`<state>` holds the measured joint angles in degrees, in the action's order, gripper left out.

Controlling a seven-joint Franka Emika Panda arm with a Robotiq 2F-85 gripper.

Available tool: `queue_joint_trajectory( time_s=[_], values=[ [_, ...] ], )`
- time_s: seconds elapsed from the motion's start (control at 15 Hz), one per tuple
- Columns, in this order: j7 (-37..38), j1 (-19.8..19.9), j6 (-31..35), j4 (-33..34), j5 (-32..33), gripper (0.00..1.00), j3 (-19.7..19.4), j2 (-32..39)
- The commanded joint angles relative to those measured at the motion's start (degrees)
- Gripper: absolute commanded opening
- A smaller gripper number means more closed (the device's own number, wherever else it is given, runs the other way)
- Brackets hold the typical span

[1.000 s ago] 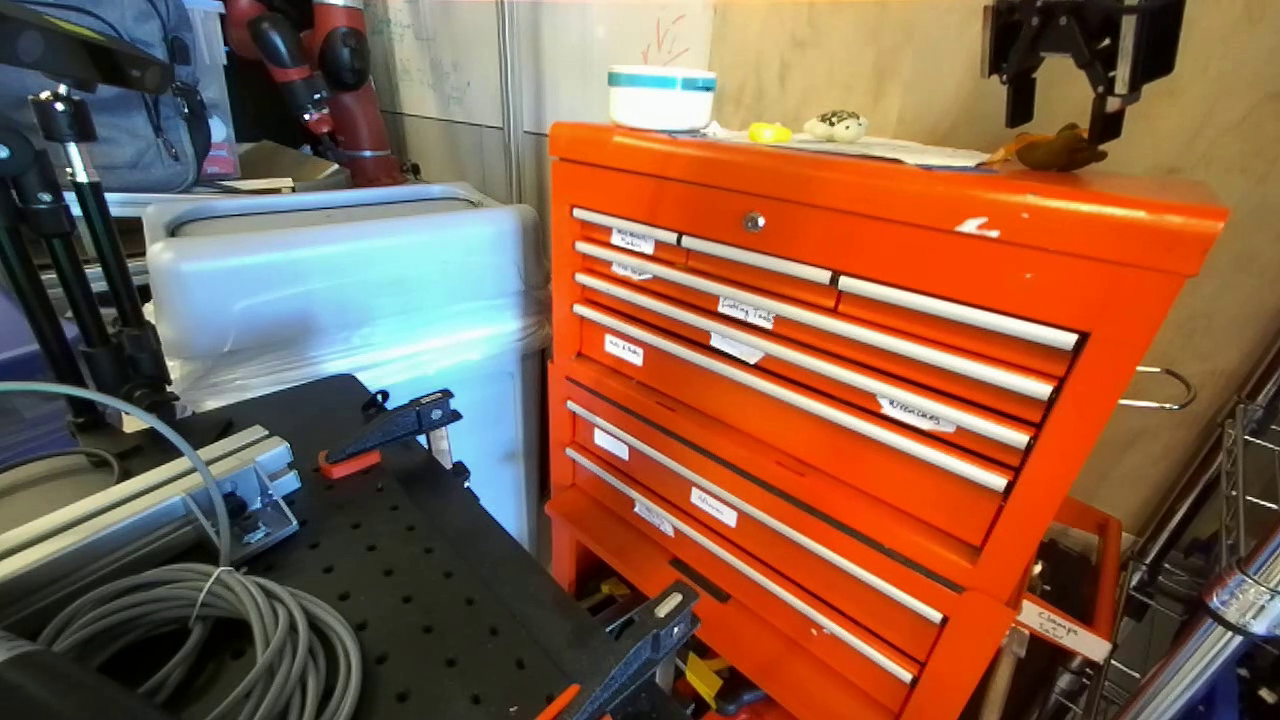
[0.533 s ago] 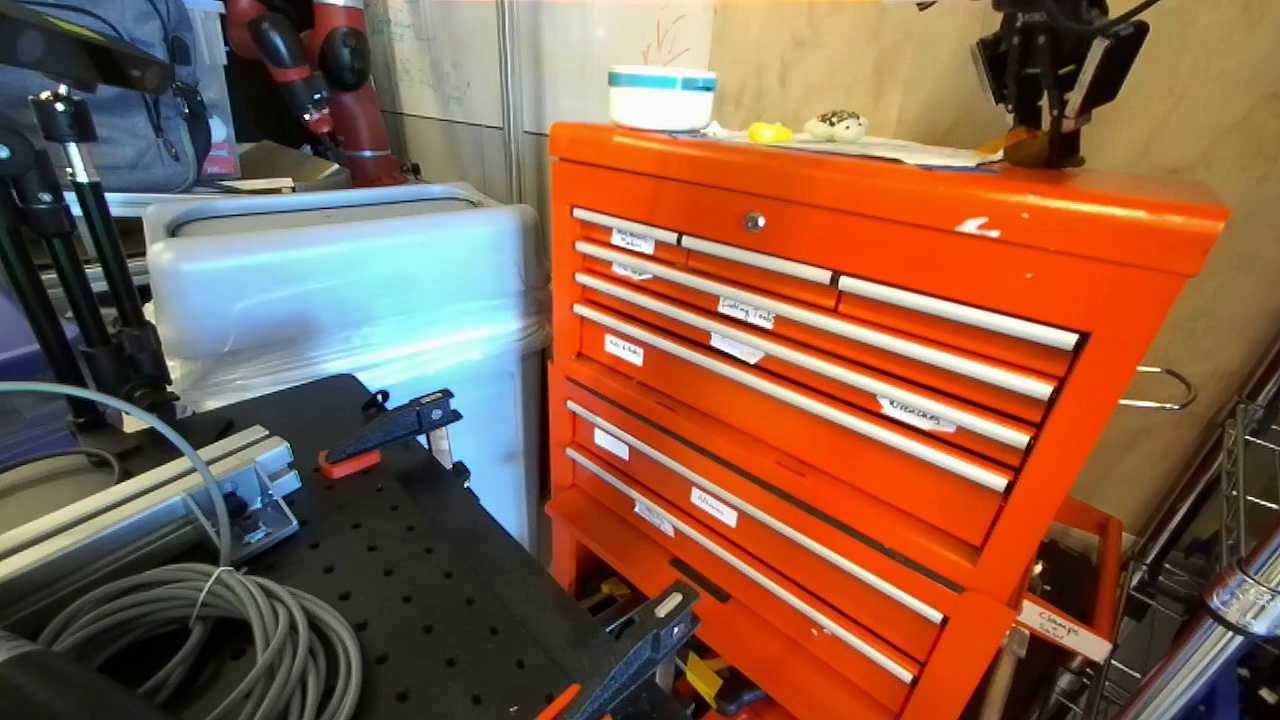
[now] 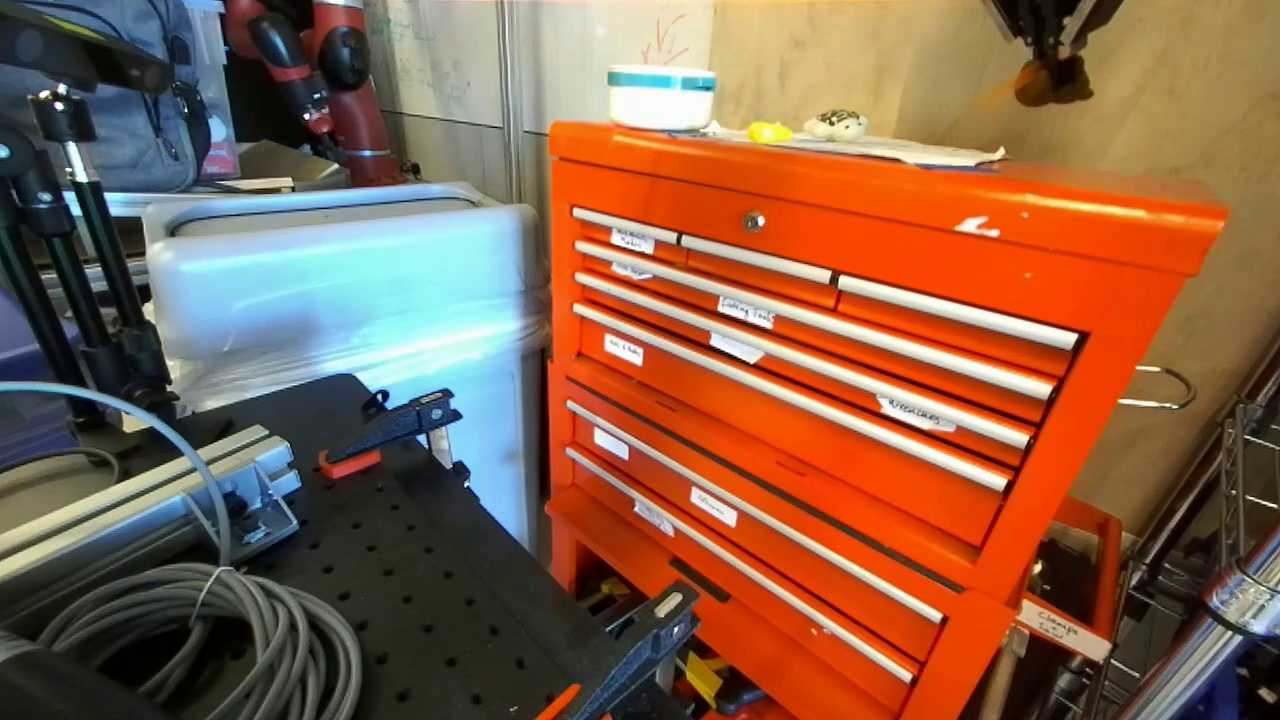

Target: Put the plush toy inside the white pot

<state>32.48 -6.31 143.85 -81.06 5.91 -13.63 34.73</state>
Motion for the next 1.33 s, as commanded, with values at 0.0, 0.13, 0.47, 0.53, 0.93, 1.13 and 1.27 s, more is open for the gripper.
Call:
queue_joint_trajectory(
  time_s=[0.0,0.13,0.47,0.53,0.93,1.13,1.27],
  values=[
    [0.5,-2.7,-0.7,-3.3,0.6,0.03,2.1,-6.3],
    [0.3,-4.5,-0.5,-5.6,0.6,0.03,4.0,-9.7],
    [-1.5,-7.0,-2.9,-11.1,-2.0,0.03,10.7,-16.4],
    [-2.2,-7.0,-3.8,-11.8,-3.0,0.03,12.3,-17.3],
    [-6.3,-6.9,-10.8,-13.9,-8.7,0.03,18.3,-19.1],
    [-7.0,-7.1,-12.0,-14.0,-8.5,0.03,19.0,-18.2],
    [-7.4,-7.4,-11.6,-15.1,-7.8,0.03,19.3,-17.9]
  ],
)
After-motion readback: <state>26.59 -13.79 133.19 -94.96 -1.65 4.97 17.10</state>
